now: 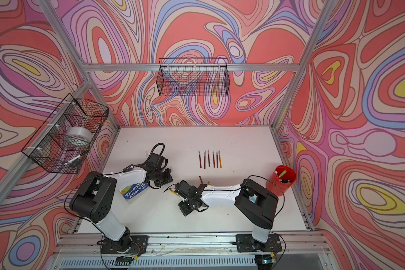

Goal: Remove protective caps from carving knives
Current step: Adjust the carving knife at the center of the board, then pick up the carving knife from the center of the board.

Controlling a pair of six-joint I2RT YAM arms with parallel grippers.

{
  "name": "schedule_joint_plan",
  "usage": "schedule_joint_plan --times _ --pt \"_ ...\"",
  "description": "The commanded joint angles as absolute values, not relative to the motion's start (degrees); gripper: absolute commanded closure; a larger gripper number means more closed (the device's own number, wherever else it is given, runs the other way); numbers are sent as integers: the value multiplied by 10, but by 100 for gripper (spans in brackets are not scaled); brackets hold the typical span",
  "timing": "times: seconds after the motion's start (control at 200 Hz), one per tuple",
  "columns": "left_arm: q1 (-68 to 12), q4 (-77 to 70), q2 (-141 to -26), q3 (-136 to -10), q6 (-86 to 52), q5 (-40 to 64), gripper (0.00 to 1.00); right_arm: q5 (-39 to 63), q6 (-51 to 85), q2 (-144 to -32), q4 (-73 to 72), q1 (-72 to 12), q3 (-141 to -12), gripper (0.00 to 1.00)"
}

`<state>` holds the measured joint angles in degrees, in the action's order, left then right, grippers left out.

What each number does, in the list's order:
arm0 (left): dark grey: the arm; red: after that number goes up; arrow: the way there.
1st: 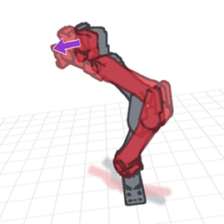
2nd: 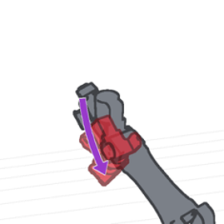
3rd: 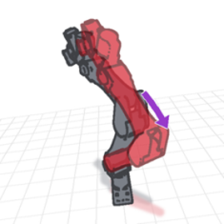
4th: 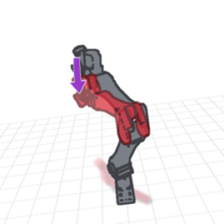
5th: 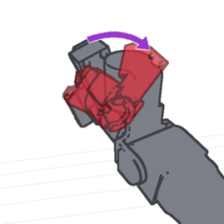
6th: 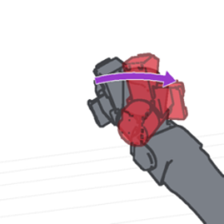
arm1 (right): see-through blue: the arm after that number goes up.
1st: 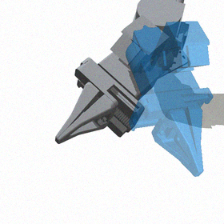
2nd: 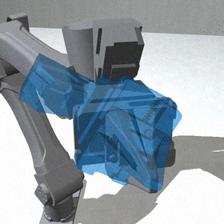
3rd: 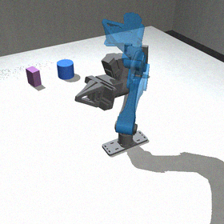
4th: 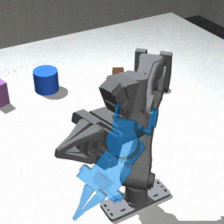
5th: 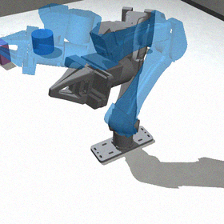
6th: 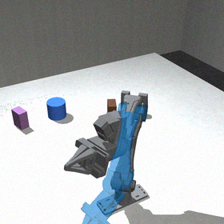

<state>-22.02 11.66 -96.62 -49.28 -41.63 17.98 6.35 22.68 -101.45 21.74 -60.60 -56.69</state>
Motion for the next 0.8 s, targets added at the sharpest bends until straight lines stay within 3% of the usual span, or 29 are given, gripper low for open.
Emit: schedule_joint_plan --times 0.0,0.791 --pt "-230 117 -965 -505 -418 172 100 23 236 -1019 249 -577 -552 100" --pt "-307 165 -939 -440 -413 148 100 53 192 -1069 242 -448 -645 100"
